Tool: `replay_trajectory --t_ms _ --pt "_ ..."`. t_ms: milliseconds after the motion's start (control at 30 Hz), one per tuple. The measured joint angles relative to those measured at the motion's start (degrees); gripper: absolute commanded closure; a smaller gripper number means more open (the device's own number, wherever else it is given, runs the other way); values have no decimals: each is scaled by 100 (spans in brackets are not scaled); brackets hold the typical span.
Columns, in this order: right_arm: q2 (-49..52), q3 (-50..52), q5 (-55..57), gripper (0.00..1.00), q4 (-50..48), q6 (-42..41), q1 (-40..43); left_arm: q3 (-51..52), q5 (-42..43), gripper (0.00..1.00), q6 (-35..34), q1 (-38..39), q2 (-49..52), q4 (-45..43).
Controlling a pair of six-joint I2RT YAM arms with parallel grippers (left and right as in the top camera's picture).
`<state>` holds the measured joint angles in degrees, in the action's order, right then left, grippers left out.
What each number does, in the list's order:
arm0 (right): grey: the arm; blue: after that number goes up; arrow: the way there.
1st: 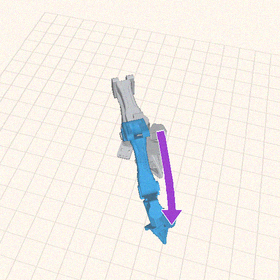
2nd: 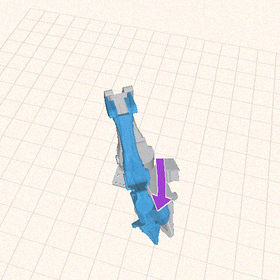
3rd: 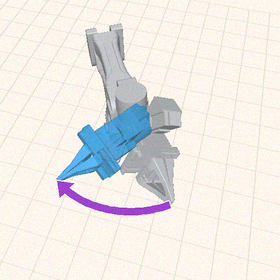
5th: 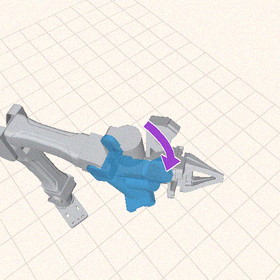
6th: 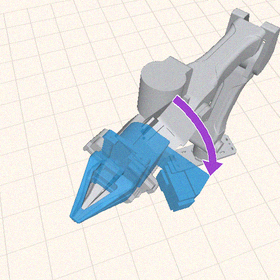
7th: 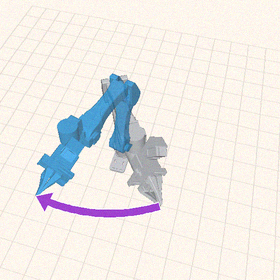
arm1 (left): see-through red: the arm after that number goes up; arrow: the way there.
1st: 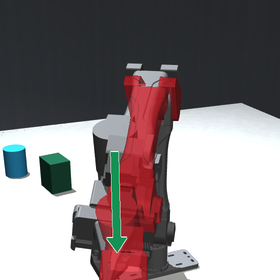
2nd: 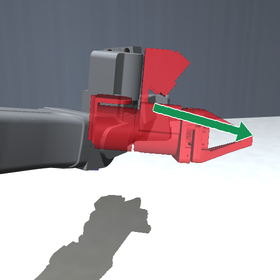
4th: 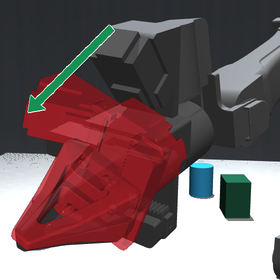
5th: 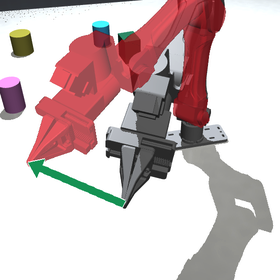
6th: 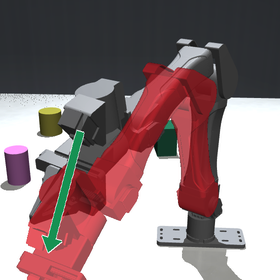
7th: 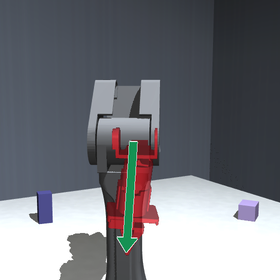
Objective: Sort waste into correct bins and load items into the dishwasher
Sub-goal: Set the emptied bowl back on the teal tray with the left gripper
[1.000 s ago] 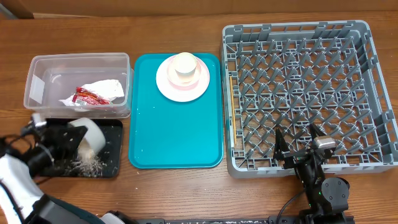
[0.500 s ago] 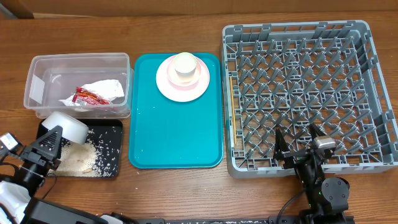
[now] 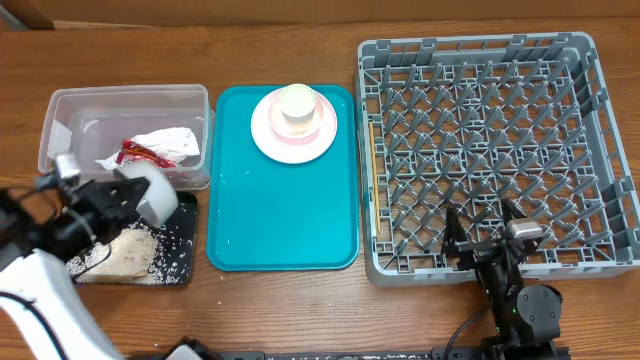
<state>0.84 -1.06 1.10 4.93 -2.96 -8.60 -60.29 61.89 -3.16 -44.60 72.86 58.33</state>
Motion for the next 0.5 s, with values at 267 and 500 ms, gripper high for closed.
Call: replay_trajectory --t_ms 267,500 --pt "2 0 339 0 -39 0 0 -413 -4087 96 -1779 5598 -33 -767" --pt "13 -168 -658 0 -415 -50 0 -420 -5145 87 -2092 7272 1926 -1974"
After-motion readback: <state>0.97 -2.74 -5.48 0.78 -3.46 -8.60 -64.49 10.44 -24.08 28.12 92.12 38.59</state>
